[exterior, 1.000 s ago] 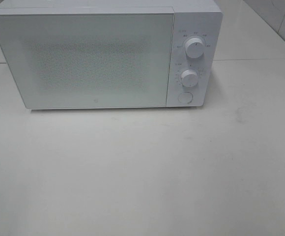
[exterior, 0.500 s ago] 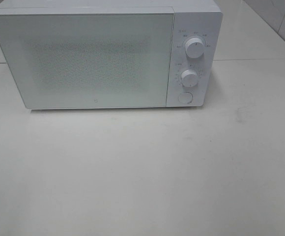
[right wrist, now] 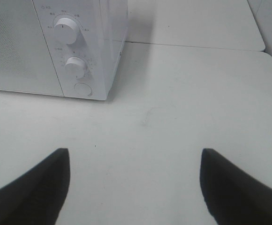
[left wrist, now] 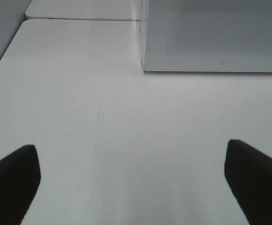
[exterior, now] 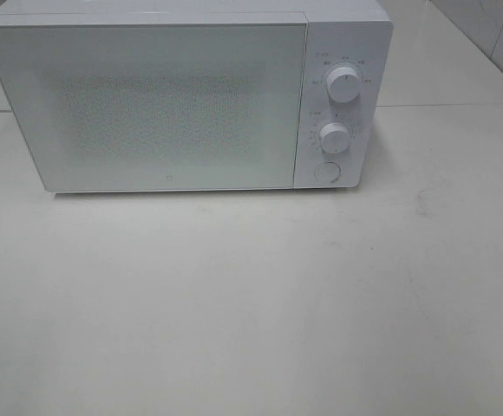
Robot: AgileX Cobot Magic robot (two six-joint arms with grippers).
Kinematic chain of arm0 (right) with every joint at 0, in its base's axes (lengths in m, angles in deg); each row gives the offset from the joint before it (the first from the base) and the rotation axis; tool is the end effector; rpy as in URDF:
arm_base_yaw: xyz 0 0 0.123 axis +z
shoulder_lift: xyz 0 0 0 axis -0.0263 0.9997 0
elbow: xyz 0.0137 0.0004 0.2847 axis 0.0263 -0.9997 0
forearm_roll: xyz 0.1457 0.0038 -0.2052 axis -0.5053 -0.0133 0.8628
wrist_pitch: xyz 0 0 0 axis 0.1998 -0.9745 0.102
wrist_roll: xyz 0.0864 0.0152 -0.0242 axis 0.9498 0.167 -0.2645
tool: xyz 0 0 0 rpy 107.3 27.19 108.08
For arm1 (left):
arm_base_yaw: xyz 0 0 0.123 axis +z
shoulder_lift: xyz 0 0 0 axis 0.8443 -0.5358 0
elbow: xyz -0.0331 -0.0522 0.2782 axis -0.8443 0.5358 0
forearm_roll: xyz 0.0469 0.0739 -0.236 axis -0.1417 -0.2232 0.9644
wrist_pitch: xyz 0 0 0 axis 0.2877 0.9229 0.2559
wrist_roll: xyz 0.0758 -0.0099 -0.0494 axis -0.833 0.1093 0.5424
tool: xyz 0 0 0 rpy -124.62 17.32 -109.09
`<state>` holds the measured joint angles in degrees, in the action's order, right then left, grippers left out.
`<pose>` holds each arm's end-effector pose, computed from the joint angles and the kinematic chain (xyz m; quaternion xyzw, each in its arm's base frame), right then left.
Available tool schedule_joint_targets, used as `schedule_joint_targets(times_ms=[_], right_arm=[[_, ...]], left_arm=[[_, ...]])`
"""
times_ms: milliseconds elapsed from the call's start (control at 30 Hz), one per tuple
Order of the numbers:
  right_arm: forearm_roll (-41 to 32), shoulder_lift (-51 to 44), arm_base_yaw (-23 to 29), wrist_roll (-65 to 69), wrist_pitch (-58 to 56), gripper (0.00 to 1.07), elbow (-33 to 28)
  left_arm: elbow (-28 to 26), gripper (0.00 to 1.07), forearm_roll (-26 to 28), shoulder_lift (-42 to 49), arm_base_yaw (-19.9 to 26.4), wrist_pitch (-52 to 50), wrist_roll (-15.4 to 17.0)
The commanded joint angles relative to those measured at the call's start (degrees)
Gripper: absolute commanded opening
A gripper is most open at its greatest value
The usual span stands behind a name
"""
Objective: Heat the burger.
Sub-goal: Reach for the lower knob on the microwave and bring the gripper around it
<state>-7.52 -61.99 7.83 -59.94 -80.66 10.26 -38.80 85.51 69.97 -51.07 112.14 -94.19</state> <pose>0.0780 0.0090 0.3091 -0.0236 0.8346 0.0488 0.5481 -0.0046 -0.0144 0.2799 0.0084 0.8453 -0.0241 0.5337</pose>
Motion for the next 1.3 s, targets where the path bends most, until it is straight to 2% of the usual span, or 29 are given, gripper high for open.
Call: schedule_joint_targets(times_ms=[33, 833, 933, 1000, 1100, 1133, 1300], right_arm=[[-0.2, 4.0, -0.5, -0.8, 4.0, 0.74, 0.5], [-1.5, 26.3, -0.5, -0.8, 26.5, 0.74, 0.1], [-1.5, 29.0, -0.5, -0.8, 33.2, 0.74, -1.9], [-1.5, 32.1, -0.5, -1.3, 44.7, 0.74, -5.4], [-1.5, 33.0, -0.5, -1.6, 48.2, 0.74, -6.4], [-1.5, 34.8, -0.5, -1.8, 53.7, 0.74, -7.8], [-1.7, 38.8, -0.4, -3.5, 62.2, 0.74, -10.7]], left_arm=[[0.1, 1.0, 0.3, 1.4, 0.3, -0.6, 0.2], [0.1, 1.0, 0.3, 1.4, 0.3, -0.6, 0.2], [0.1, 1.0, 0.3, 1.4, 0.3, -0.6, 0.2], [0.1, 1.0, 0.3, 1.4, 0.3, -0.6, 0.2], [0.1, 1.0, 0.3, 1.4, 0.3, -0.6, 0.2], [0.1, 1.0, 0.3, 1.4, 0.3, -0.6, 0.2], [0.1, 1.0, 0.3, 1.4, 0.3, -0.6, 0.2]])
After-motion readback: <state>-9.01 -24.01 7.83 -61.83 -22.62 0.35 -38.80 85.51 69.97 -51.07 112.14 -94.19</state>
